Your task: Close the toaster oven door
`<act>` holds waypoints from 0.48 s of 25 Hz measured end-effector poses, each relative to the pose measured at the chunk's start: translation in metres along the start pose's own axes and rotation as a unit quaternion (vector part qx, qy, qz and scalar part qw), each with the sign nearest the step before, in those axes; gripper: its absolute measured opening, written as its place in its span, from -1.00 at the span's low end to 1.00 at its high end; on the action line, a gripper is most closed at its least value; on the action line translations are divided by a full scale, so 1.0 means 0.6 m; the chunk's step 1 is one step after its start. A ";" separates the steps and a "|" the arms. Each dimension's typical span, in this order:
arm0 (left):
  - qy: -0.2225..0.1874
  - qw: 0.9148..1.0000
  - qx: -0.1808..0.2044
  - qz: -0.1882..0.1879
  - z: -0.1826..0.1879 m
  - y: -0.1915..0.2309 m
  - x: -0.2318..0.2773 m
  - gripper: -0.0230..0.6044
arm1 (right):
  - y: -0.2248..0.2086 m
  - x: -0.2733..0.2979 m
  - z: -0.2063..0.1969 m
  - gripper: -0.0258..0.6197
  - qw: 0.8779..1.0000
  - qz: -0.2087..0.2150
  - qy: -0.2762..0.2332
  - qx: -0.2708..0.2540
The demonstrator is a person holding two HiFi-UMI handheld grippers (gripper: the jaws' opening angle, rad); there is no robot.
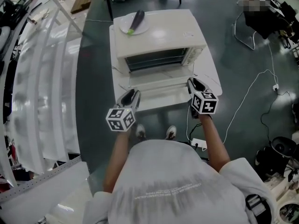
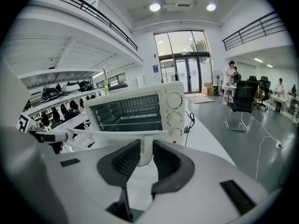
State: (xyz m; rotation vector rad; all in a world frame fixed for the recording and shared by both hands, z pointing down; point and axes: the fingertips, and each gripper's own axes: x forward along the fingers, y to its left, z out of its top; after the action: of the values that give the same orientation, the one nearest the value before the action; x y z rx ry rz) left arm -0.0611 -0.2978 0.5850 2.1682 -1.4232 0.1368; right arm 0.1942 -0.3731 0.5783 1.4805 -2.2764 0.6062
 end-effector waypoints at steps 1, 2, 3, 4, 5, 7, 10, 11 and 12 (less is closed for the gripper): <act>-0.007 1.000 -0.006 -0.001 0.015 0.002 0.003 -0.61 | 0.001 0.003 0.014 -0.62 1.000 0.000 -0.008 0.000; -0.013 1.000 -0.011 0.000 0.028 0.005 0.006 -0.61 | 0.001 0.007 0.028 -0.62 1.000 0.000 -0.015 -0.001; -0.017 1.000 -0.015 0.002 0.041 0.007 0.009 -0.61 | 0.002 0.011 0.041 -0.62 1.000 0.001 -0.021 -0.001; -0.019 1.000 -0.017 0.004 0.052 0.010 0.014 -0.61 | 0.002 0.015 0.053 -0.62 1.000 0.003 -0.026 -0.002; -0.021 1.000 -0.019 0.007 0.063 0.012 0.018 -0.61 | 0.002 0.020 0.064 -0.62 1.000 0.004 -0.031 -0.003; -0.023 0.999 -0.019 0.010 0.083 0.017 0.027 -0.61 | 0.002 0.029 0.085 -0.62 0.999 0.006 -0.038 -0.005; -0.027 0.999 -0.017 0.010 0.109 0.022 0.038 -0.61 | 0.002 0.040 0.111 -0.62 0.999 0.002 -0.043 -0.019; -0.029 0.999 -0.018 0.010 0.117 0.024 0.041 -0.61 | 0.002 0.044 0.120 -0.62 0.999 0.000 -0.044 -0.023; -0.031 0.999 -0.019 0.011 0.126 0.027 0.044 -0.61 | 0.003 0.049 0.128 -0.62 0.999 -0.001 -0.045 -0.027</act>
State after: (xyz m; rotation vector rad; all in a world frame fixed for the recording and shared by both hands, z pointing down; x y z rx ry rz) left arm -0.0787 -0.3610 0.5367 2.1449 -1.4722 0.0497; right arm 0.1765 -0.4360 0.5280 1.5135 -2.3396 0.4831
